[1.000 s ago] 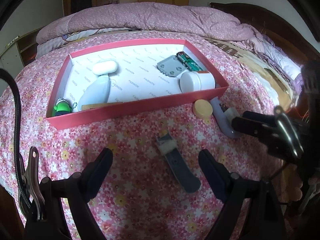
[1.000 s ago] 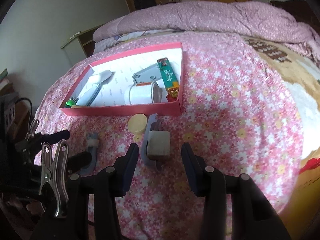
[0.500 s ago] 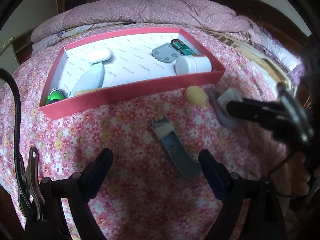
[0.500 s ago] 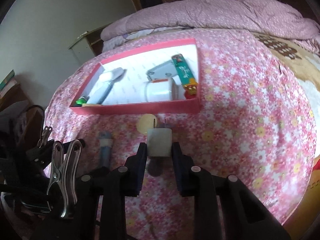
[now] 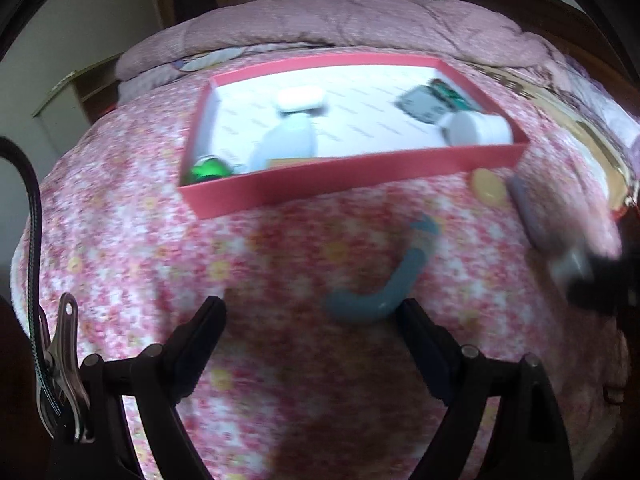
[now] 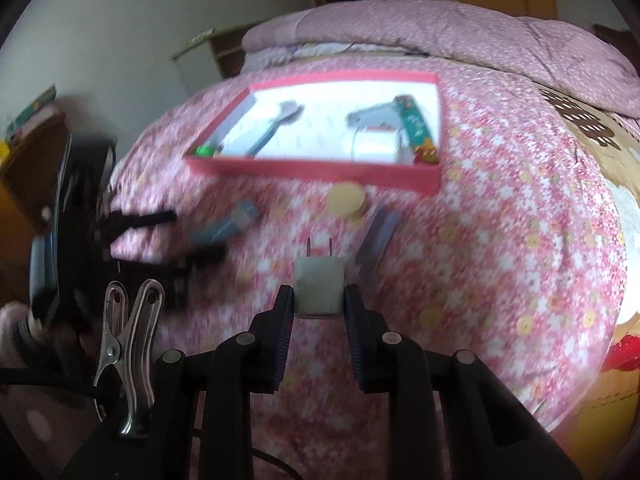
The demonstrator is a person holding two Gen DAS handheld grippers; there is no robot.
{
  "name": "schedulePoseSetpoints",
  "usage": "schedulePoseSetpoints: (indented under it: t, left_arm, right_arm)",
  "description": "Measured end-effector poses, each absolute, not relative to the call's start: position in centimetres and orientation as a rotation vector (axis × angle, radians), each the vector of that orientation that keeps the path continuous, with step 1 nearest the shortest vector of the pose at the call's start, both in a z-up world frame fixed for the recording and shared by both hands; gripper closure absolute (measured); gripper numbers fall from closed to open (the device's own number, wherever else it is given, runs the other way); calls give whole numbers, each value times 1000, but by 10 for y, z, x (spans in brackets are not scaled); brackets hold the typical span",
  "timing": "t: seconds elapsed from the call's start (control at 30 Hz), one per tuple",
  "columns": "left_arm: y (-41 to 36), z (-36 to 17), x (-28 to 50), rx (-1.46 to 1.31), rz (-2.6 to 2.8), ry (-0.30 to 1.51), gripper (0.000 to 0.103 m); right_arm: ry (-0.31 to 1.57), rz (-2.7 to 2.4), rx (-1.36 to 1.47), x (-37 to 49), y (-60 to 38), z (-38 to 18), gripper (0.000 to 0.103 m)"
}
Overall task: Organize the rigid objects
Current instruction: 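Grasp blue curved handle with left tool and lift it while right tool holds charger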
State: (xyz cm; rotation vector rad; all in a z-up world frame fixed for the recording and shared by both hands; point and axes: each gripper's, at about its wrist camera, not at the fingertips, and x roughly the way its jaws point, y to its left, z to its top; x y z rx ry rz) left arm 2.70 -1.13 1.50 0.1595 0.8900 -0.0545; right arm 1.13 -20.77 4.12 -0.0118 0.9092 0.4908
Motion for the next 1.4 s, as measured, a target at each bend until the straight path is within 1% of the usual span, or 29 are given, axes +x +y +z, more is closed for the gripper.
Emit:
schedulePoseSetpoints:
  t: [0.17, 0.37, 0.47, 0.57, 0.8, 1.0, 1.13, 1.27, 1.4]
  left_arm:
    - [1, 18, 30, 127, 4, 882, 12]
    - [-9, 23, 29, -5, -148, 903, 12]
    - [-22, 18, 31, -12, -168, 916, 12]
    - [-33, 15, 29, 33, -140, 892, 12]
    - [-30, 18, 23, 35, -182, 937, 12]
    - [-34, 13, 4, 140, -219, 974, 12]
    - [-42, 13, 0, 233, -169, 925, 11]
    - [-42, 18, 3, 377, -34, 819, 11]
    - [-28, 25, 12, 357, 7, 802, 11]
  right_arm:
    - [951, 490, -39, 9, -203, 27, 77]
    - [959, 485, -20, 8, -204, 20, 77]
    - [950, 483, -12, 6, -203, 18, 77]
    - [940, 487, -4, 5, -205, 17, 76]
    - [919, 491, 2, -3, -207, 17, 75]
    - [917, 495, 17, -5, -209, 18, 74]
    - [919, 491, 10, -5, -209, 19, 74]
    - [919, 492, 11, -5, -210, 18, 74]
    - [923, 491, 14, -4, -209, 19, 74]
